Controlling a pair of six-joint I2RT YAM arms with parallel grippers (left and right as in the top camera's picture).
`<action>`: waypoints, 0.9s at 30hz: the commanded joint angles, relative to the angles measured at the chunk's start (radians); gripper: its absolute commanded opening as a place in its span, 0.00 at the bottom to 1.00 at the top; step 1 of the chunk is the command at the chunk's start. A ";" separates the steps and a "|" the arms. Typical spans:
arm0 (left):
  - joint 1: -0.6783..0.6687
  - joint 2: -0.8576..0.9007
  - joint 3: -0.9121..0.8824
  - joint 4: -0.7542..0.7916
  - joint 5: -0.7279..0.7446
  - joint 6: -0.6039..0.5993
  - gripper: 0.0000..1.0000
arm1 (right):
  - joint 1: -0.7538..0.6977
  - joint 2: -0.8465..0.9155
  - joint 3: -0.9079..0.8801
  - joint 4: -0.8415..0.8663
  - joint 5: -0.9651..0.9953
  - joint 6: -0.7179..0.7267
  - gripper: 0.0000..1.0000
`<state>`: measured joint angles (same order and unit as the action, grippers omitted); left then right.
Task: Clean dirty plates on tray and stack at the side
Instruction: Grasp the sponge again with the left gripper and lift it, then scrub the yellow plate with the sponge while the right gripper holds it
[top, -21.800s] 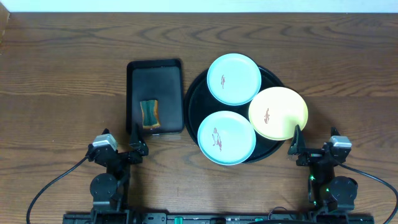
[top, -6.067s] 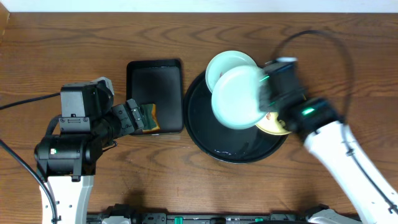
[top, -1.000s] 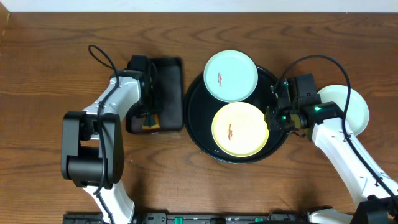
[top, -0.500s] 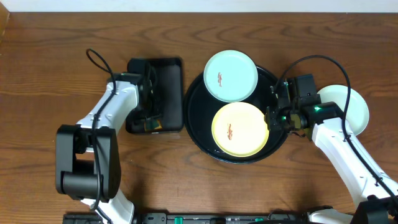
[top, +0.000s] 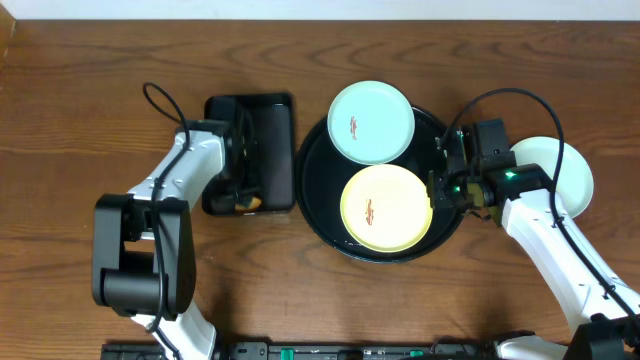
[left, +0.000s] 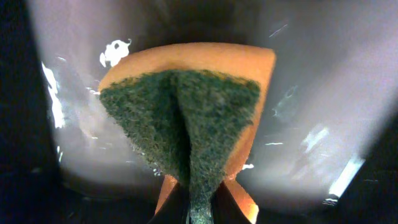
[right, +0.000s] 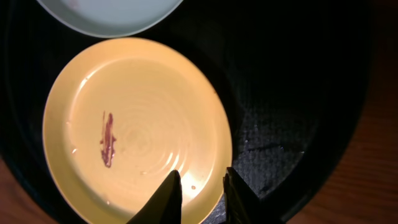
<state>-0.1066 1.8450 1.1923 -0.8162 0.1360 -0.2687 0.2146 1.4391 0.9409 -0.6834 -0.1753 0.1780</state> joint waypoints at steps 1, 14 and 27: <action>-0.012 -0.086 0.079 -0.025 0.025 0.003 0.07 | 0.009 0.023 0.011 0.004 0.071 0.020 0.23; -0.249 -0.224 0.082 -0.016 0.108 -0.047 0.07 | 0.009 0.257 0.011 0.059 -0.088 -0.059 0.24; -0.505 -0.110 0.082 0.167 0.146 -0.332 0.07 | 0.008 0.357 0.011 0.075 0.081 0.010 0.01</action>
<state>-0.5713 1.6970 1.2537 -0.6731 0.2665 -0.4881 0.2146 1.7527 0.9619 -0.6155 -0.1642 0.1787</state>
